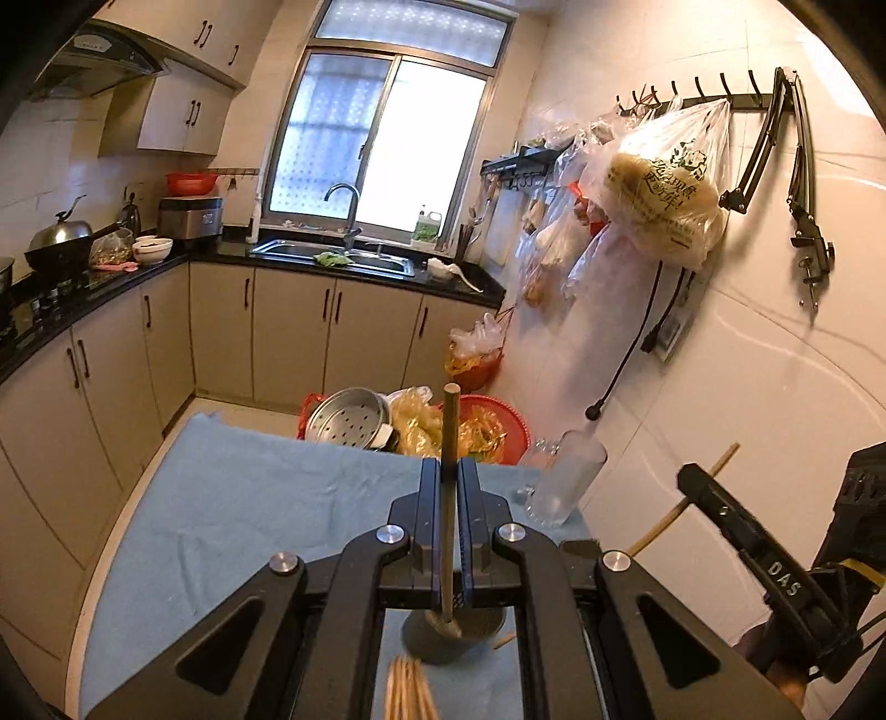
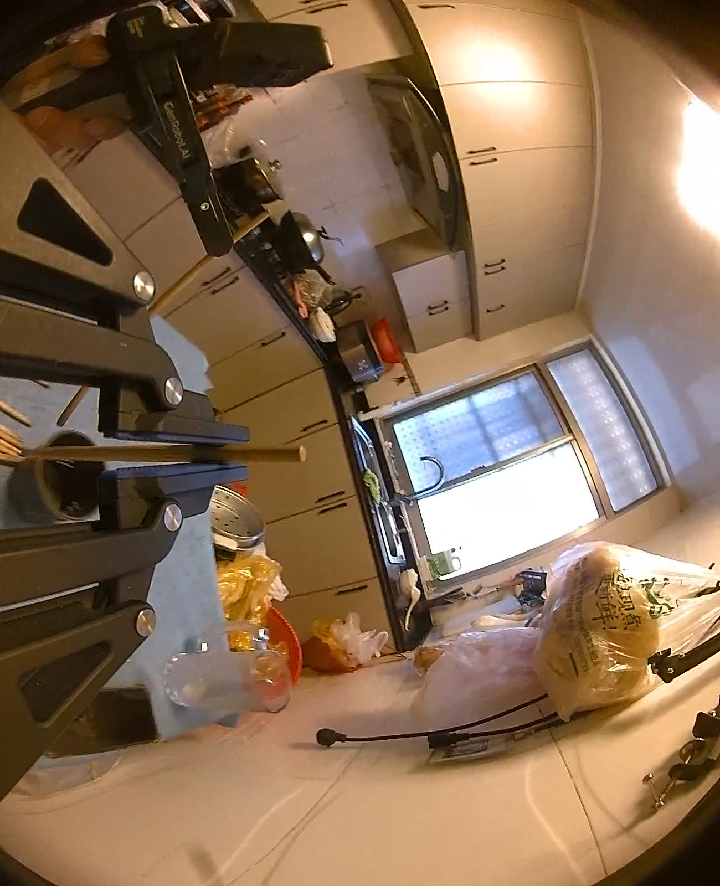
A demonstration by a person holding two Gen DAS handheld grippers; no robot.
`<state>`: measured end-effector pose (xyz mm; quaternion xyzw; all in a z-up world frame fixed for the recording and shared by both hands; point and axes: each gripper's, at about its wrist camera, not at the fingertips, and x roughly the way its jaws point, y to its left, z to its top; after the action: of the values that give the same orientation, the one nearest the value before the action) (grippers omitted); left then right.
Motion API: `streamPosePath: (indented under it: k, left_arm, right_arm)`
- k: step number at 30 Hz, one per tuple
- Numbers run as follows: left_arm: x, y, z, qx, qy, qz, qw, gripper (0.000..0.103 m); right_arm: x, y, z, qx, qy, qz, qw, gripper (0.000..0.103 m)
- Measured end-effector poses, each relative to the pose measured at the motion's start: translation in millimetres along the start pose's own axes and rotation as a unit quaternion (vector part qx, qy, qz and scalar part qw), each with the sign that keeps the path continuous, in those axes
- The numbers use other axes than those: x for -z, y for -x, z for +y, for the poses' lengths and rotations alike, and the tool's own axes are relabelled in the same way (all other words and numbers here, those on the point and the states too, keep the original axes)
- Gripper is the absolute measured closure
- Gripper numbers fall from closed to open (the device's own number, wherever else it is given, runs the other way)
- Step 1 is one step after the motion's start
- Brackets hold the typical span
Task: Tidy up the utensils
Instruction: 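Lift the held chopsticks upright and carry both grippers over the black cup, then open the right gripper over the cup while the left gripper releases its chopstick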
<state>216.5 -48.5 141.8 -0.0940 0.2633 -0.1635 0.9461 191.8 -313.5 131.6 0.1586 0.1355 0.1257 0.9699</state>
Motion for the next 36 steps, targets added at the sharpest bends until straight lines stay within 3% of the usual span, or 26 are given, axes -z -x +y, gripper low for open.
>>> streamPosePath:
  k: [4,11,16,25,28,30,32,34,36]
  left_arm:
    - [2,-21,-5,0.002,0.001,0.0,1.0,0.097]
    - [31,-55,-8,-0.005,-0.01,0.04,0.9991,0.097]
    - [48,-65,-5,-0.004,-0.008,0.067,0.9977,0.097]
    - [57,-57,-6,-0.012,-0.014,0.077,0.9969,0.096]
    - [58,-41,-2,-0.005,-0.008,0.08,0.9968,0.091]
    - [60,-23,4,-0.003,0.005,0.077,0.9971,0.075]
    - [66,1,10,-0.012,0.009,0.064,0.9978,0.068]
    - [75,24,15,-0.023,0.007,0.055,0.9982,0.066]
    - [89,47,20,-0.04,0.005,0.052,0.9978,0.059]
  right_arm:
    - [-2,-22,-9,0.005,-0.011,-0.002,1.0,0.096]
    - [26,-60,-27,0.02,-0.027,0.037,0.999,0.096]
    - [50,-76,-41,0.022,-0.05,0.068,0.996,0.096]
    - [65,-72,-48,0.018,-0.078,0.089,0.993,0.09]
    - [63,-51,-45,0.021,-0.08,0.081,0.993,0.078]
    - [62,-30,-40,0.028,-0.082,0.083,0.993,0.071]
    - [64,-6,-31,0.018,-0.079,0.08,0.993,0.068]
    - [71,22,-20,0.023,-0.064,0.073,0.995,0.063]
    - [82,44,-9,0.024,-0.054,0.072,0.996,0.041]
